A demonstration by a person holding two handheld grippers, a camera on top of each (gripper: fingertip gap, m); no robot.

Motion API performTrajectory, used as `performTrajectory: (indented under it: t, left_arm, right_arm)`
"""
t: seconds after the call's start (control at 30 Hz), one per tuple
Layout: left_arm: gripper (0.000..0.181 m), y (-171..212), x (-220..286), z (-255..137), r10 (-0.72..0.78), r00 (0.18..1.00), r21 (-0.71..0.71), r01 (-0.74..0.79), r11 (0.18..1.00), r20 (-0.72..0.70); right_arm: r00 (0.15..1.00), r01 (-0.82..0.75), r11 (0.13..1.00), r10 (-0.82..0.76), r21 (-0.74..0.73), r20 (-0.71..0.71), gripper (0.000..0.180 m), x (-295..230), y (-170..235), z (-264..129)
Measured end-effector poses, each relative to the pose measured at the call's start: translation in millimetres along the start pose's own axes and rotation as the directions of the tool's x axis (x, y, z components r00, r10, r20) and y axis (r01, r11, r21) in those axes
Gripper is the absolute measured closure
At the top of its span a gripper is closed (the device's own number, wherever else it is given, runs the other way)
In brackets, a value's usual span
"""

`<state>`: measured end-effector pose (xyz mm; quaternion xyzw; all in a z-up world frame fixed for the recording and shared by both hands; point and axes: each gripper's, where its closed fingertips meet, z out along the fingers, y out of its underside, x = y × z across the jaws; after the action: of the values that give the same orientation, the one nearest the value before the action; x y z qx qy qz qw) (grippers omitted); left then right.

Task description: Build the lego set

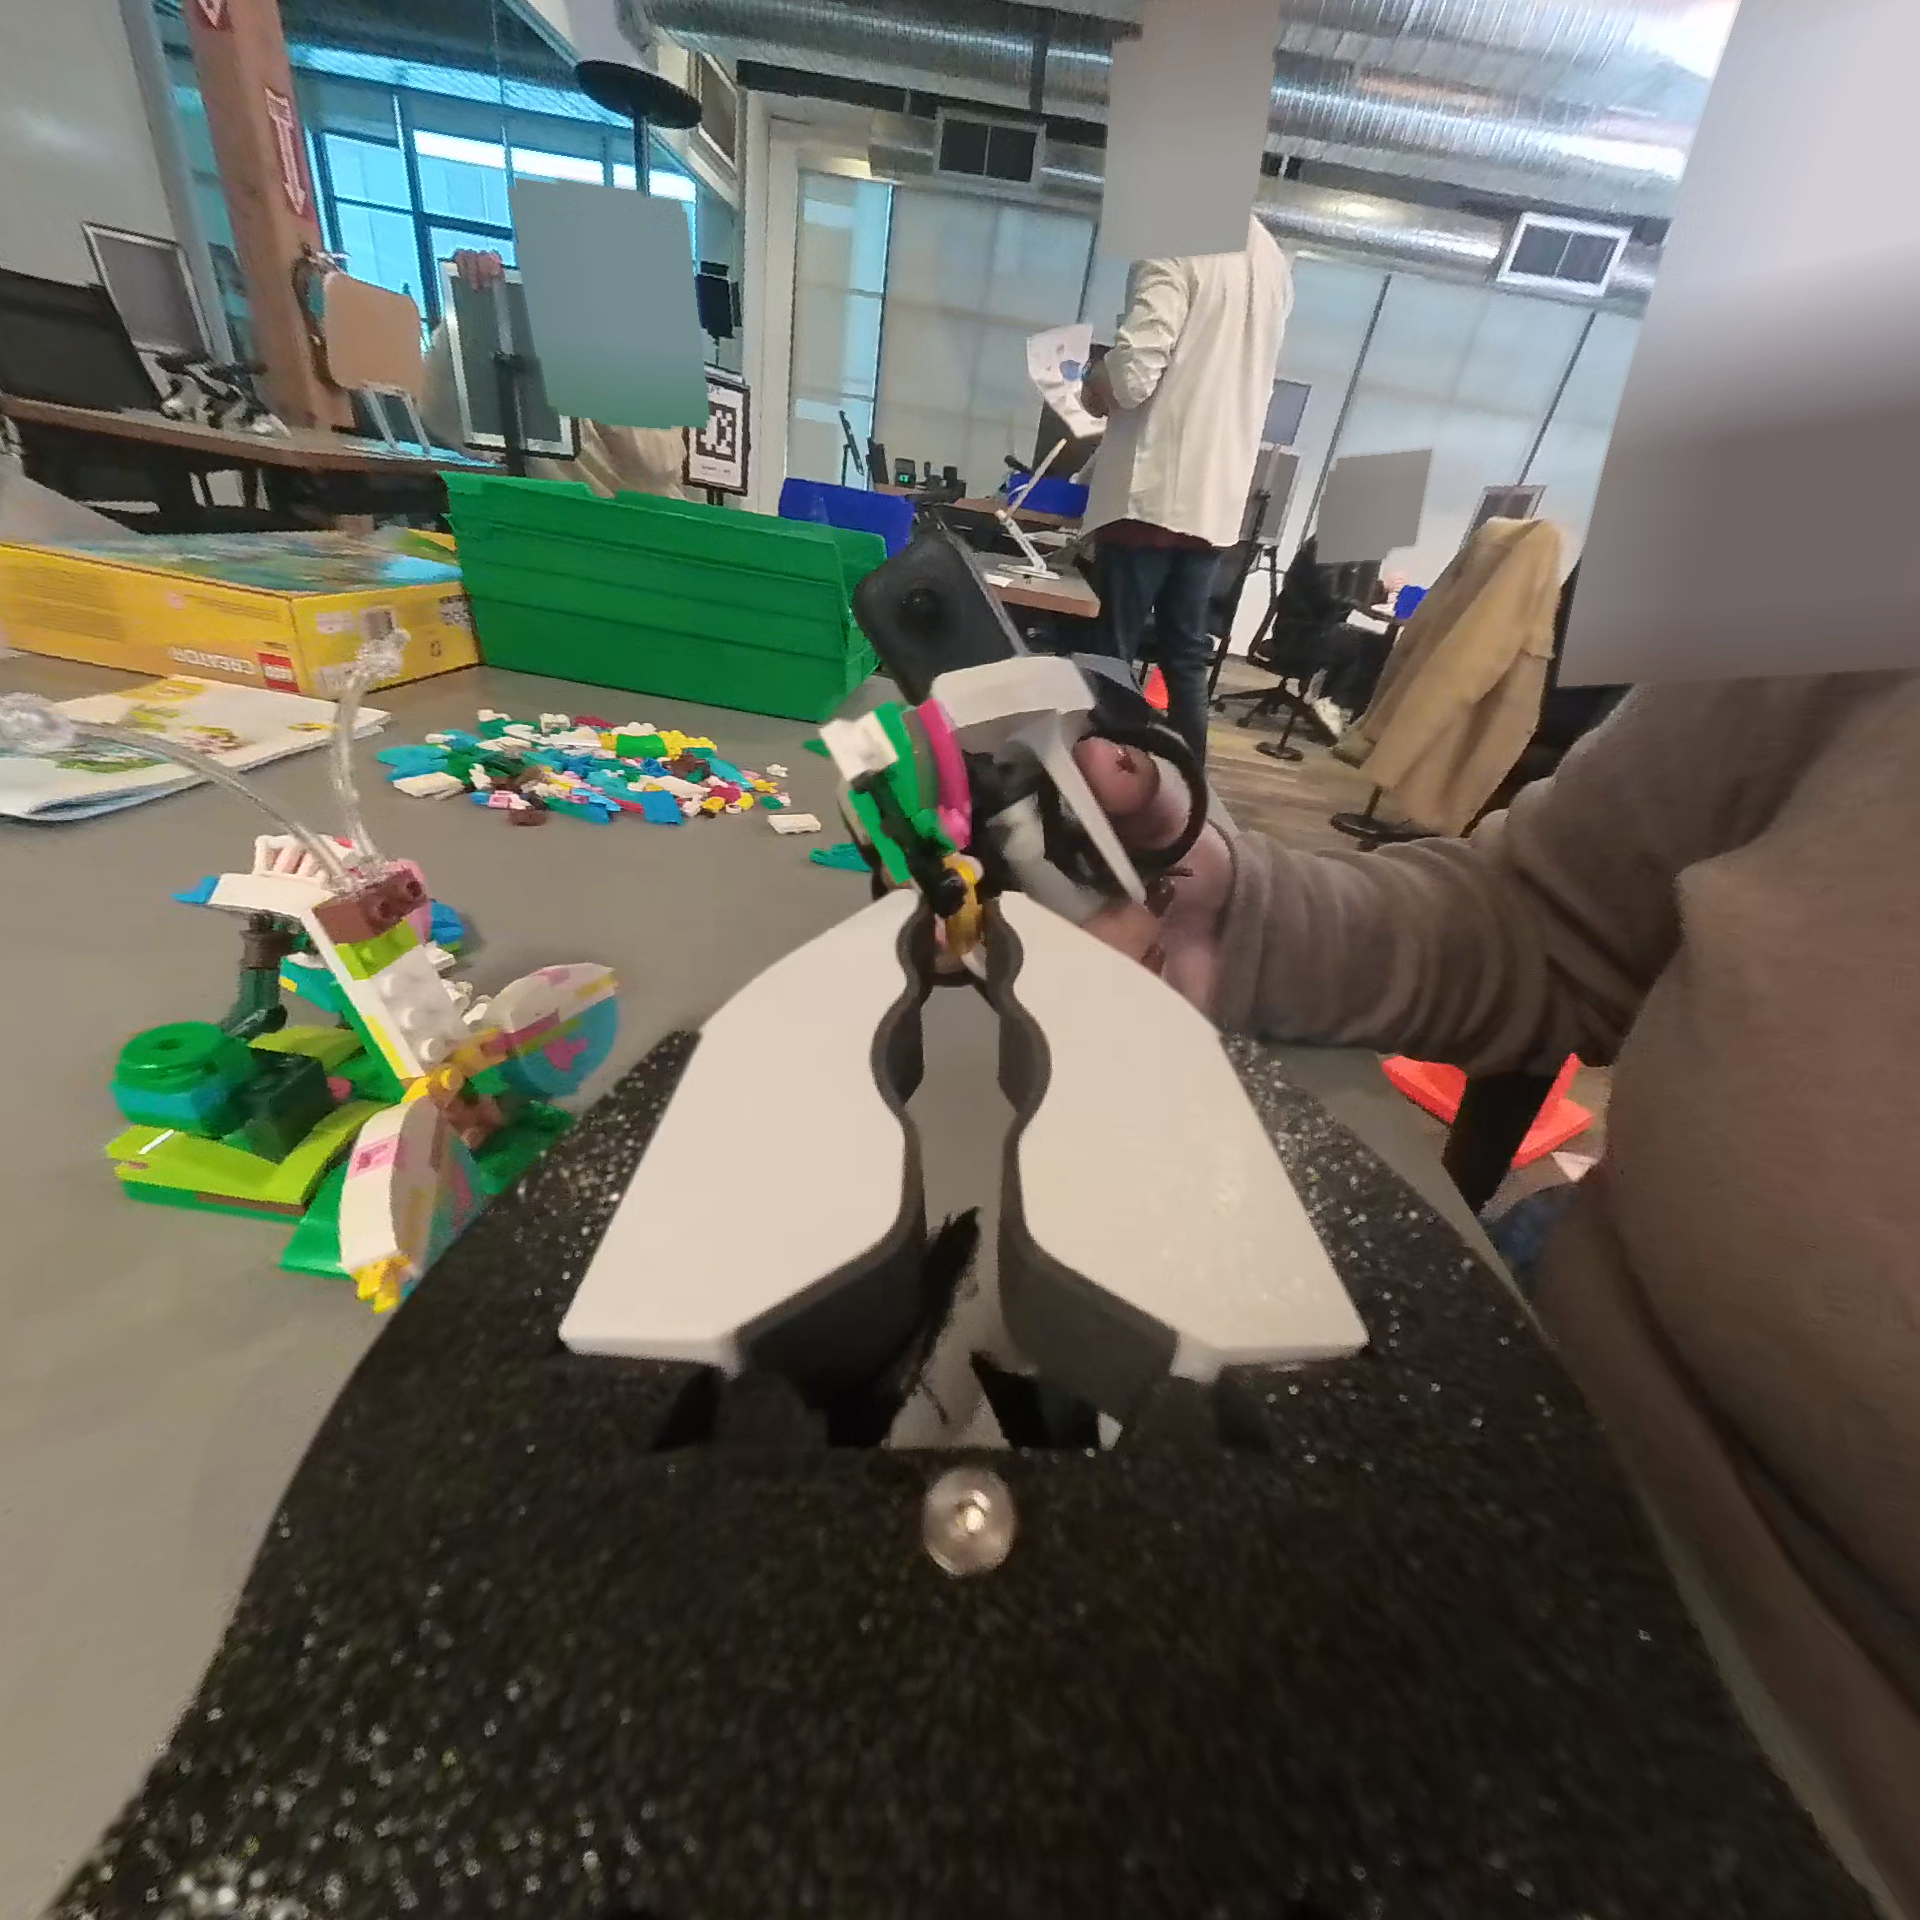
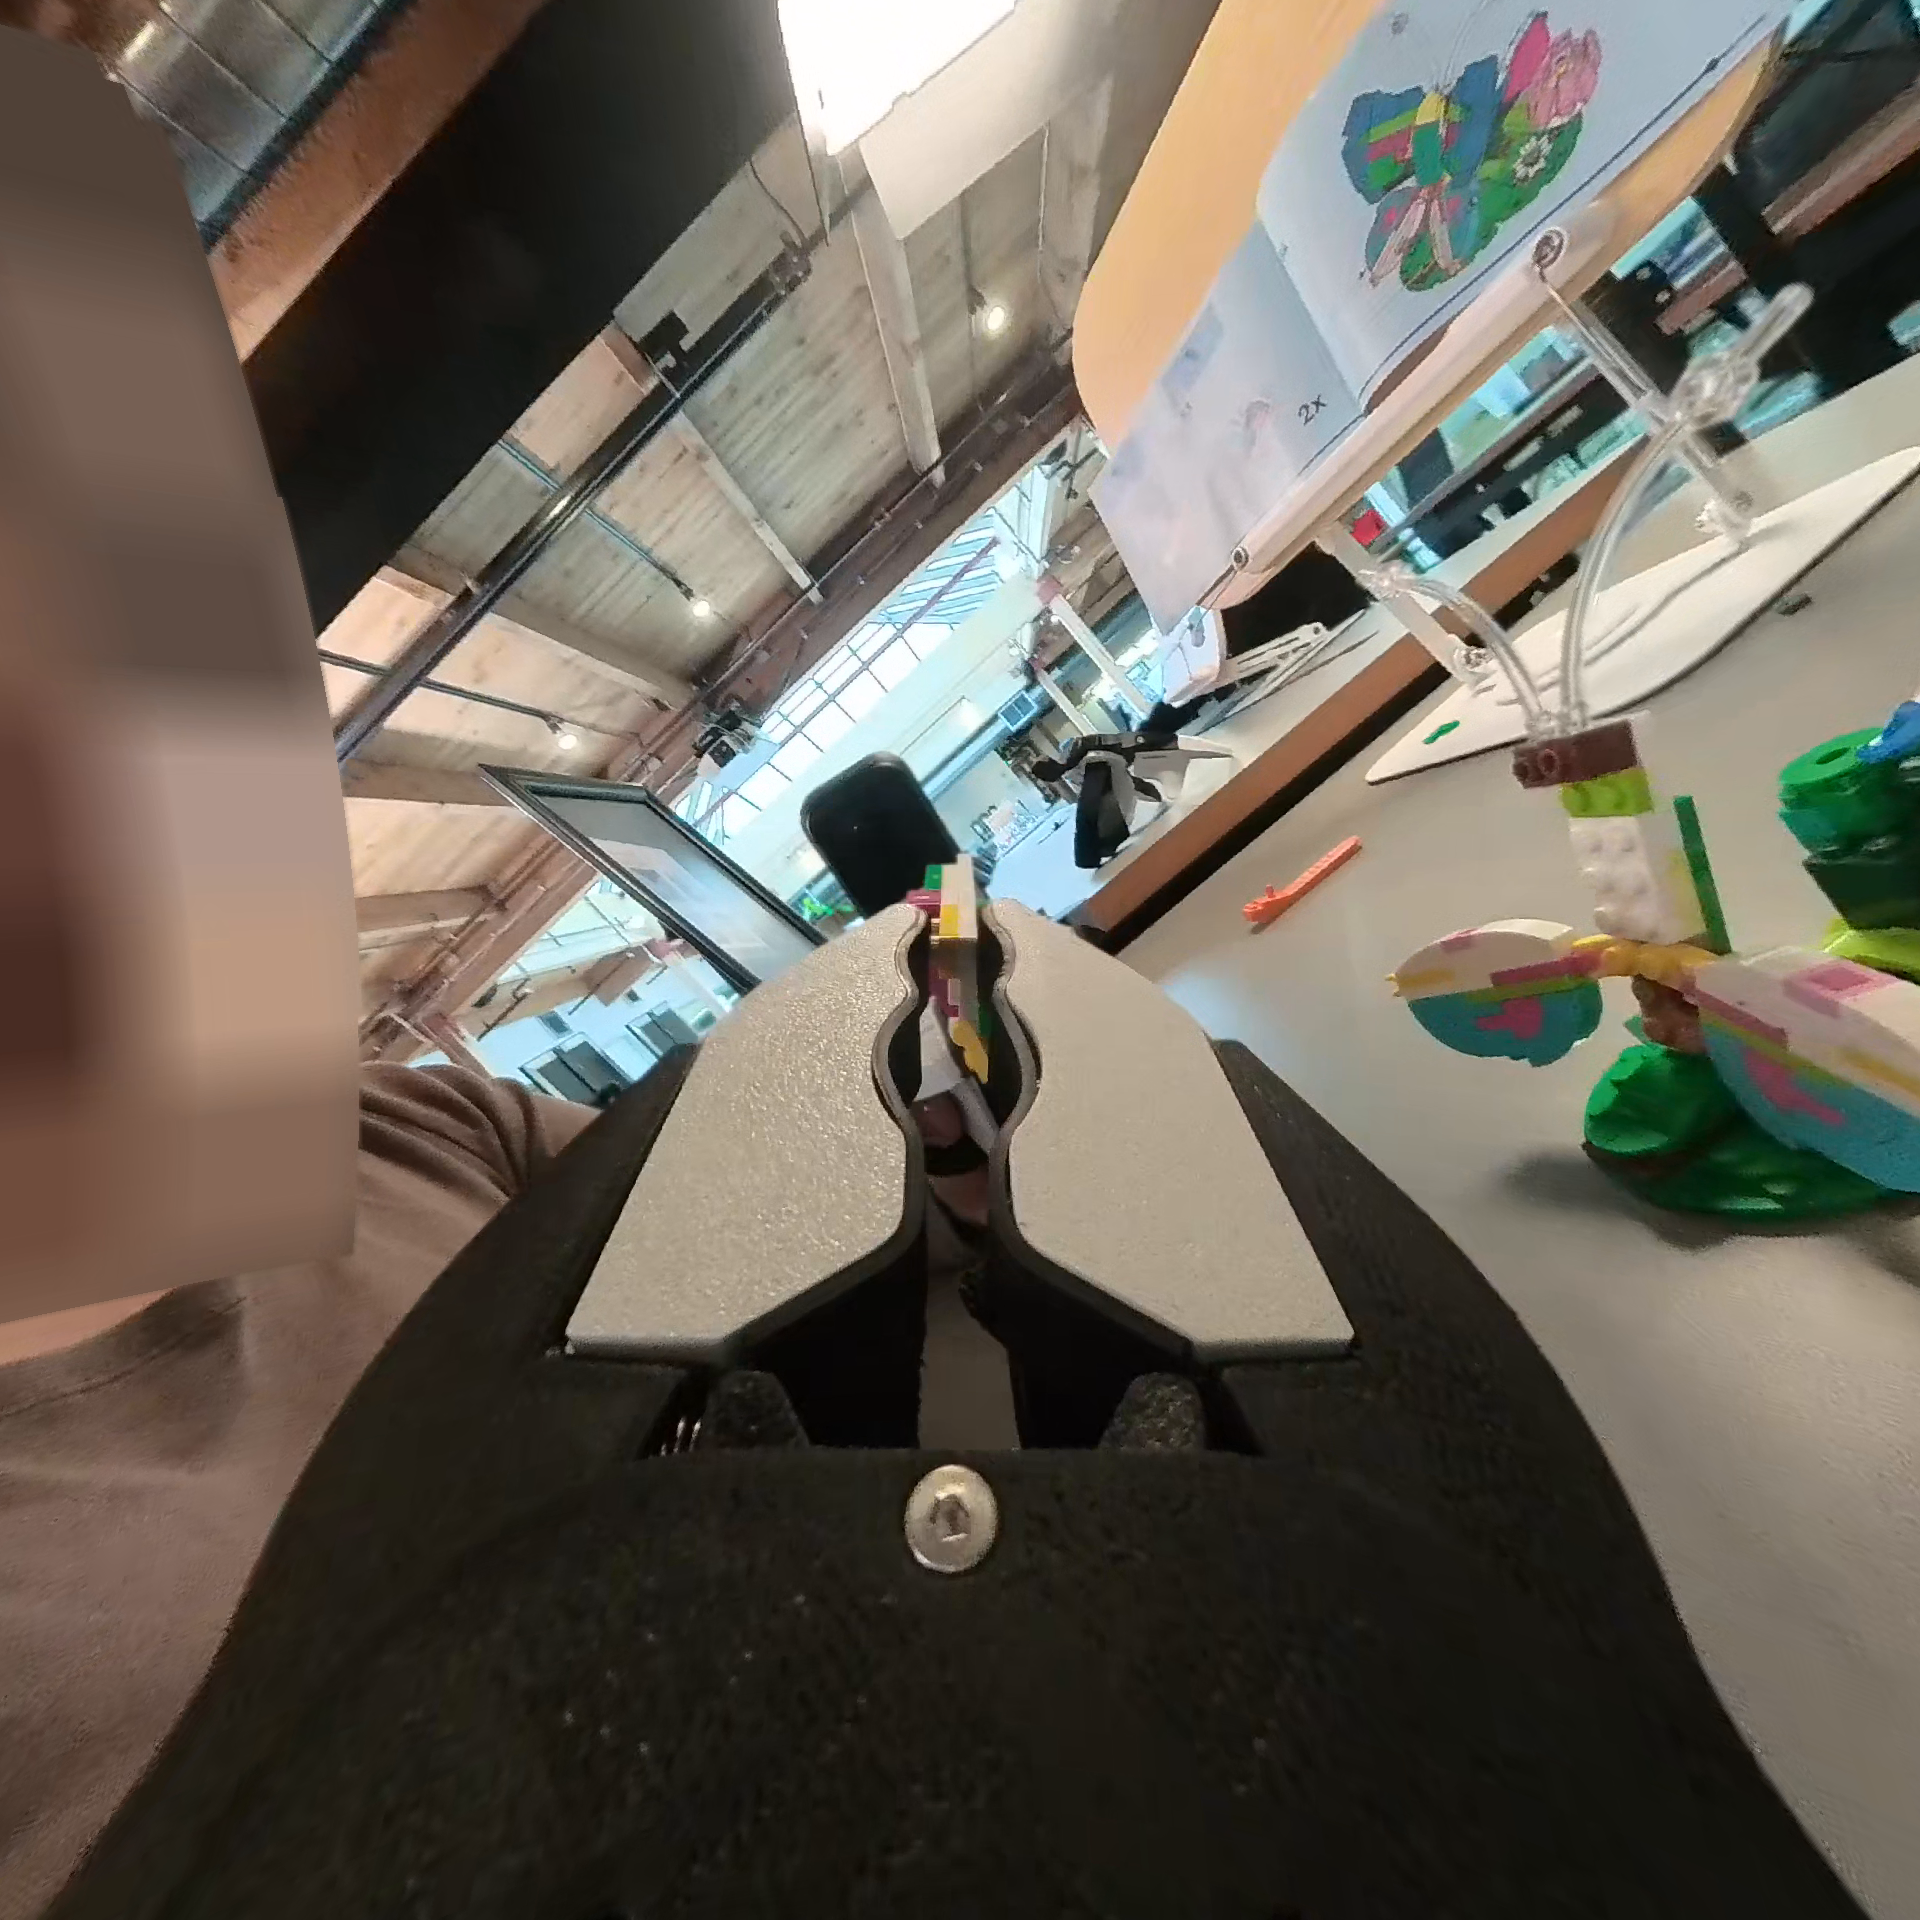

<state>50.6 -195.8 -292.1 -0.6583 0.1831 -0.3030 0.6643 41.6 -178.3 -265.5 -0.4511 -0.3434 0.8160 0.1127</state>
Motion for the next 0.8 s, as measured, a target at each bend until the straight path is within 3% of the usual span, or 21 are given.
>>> performTrajectory:
  t: [0.13, 0.23, 0.3, 0.43, 0.5, 0.67, 0.8]
  left_arm:
    - [0.176, 4, -3, 0, -0.036, 0.999, -0.039, 0.037, 0.999, 0.014]
    - [0.176, 13, -8, -1, 0.030, 0.998, -0.146, -0.022, 0.989, 0.053]
    - [0.176, 25, -14, -4, 0.124, 0.989, -0.271, -0.099, 0.957, 0.077]
    - [0.176, 50, -18, -10, 0.260, 0.965, -0.468, -0.216, 0.857, 0.031]
    - [0.176, 59, -18, -11, 0.313, 0.950, -0.527, -0.263, 0.808, 0.007]
    - [0.176, 74, -14, -12, 0.428, 0.901, -0.612, -0.377, 0.695, -0.068]
    - [0.176, 84, -17, -16, 0.566, 0.812, -0.667, -0.502, 0.551, -0.143]
  right_arm:
    - [0.998, 0.056, 0.998, -0.056, -0.022, -0.036, 0.173, 4, 1, -1]
    - [0.936, 0.310, 0.939, -0.329, -0.151, -0.125, 0.168, 8, 6, -4]
    - [0.817, 0.503, 0.807, -0.561, -0.311, -0.135, 0.152, 11, 14, -8]
    - [0.550, 0.688, 0.465, -0.835, -0.558, -0.018, 0.147, 20, 36, -16]
    - [0.487, 0.715, 0.382, -0.873, -0.586, 0.025, 0.147, 21, 44, -15]
    - [0.423, 0.707, 0.274, -0.903, -0.652, 0.079, 0.155, 32, 58, -18]
    - [0.430, 0.706, 0.233, -0.891, -0.668, 0.144, 0.165, 31, 69, -20]
